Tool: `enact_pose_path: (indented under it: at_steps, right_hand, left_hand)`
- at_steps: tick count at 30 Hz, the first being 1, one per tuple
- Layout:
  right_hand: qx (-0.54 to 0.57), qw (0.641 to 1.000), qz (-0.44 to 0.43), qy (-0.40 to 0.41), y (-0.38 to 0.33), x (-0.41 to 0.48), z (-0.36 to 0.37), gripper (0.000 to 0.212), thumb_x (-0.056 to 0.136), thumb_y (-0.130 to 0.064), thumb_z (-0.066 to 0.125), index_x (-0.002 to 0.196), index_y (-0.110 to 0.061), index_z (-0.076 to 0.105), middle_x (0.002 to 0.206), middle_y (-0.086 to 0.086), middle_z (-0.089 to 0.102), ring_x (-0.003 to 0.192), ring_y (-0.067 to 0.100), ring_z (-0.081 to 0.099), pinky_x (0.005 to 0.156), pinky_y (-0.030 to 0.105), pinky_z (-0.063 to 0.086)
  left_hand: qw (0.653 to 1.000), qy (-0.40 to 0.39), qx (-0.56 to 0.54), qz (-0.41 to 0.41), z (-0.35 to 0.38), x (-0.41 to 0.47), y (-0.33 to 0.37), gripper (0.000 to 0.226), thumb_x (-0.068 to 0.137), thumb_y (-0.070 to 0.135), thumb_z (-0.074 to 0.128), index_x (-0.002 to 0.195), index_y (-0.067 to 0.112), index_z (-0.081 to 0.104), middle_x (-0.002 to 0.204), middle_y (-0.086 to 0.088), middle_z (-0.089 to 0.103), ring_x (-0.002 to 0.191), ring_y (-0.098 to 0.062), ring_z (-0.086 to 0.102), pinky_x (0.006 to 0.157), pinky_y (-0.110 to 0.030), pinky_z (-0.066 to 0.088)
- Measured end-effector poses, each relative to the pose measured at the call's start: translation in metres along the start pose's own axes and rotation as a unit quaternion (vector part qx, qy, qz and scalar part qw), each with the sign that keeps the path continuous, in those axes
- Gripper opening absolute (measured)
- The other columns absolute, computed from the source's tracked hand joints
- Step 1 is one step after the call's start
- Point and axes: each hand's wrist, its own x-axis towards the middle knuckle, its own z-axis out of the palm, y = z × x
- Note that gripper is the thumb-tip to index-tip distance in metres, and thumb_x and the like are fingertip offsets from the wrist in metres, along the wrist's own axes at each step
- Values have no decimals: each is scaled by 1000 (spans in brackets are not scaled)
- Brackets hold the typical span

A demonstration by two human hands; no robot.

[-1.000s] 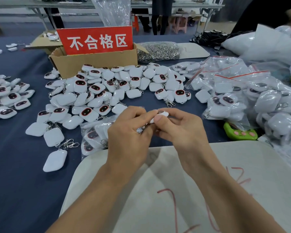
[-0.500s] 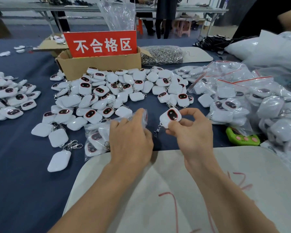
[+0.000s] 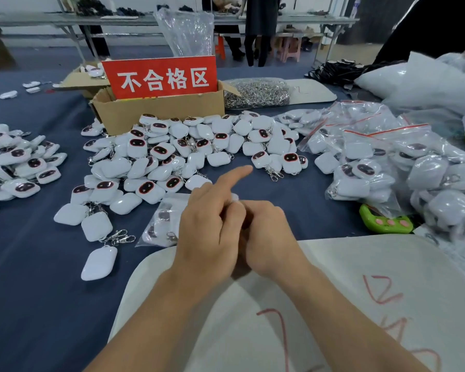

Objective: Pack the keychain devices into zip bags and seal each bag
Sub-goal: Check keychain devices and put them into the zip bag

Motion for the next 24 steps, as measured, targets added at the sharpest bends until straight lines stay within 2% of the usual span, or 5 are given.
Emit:
enact_pose_path:
  at_steps: [5,9,13,19,24]
  right_hand:
    - [-342,937,-44,46,2,1,10,27,79,-23,63,71,-28,37,55,-8,43,54,27,53,47,28,23]
    - [-61,994,36,82,-3,6,-1,22,84,-39,51,90,-29,69,58,-3,63,59,14,59,54,35,49]
    - [56,961,121,241,22,28,-39,18,86,-27,62,90,-35,77,87,-10,78,76,5,69,73,20,51]
    - [-257,945,186,81,75,70,-49,82,99,-39,55,165,-22,11,164,7,33,150,31,27,118,49,29]
    - [-365,920,120,77,84,75,-40,58,100,-27,49,155,-18,34,151,6,45,143,30,34,107,46,33]
  left_hand:
    - [999,-23,13,31,2,-3,2,50,95,13,52,136,40,60,73,16,48,84,-13,54,80,-23,44]
    - [992,111,42,-44,4,1,1,45,97,15,49,137,30,64,67,12,55,69,-10,53,72,-24,45]
    - [971,199,-9,-128,-4,8,-5,43,98,13,48,134,31,65,69,13,59,67,-12,57,65,-16,43]
    - [951,297,-57,-64,-27,29,2,38,104,8,43,130,24,66,85,31,65,77,6,59,71,-5,41]
    - [965,258,21,-53,-31,26,-9,36,105,17,48,138,24,61,77,15,57,76,0,56,77,-6,39]
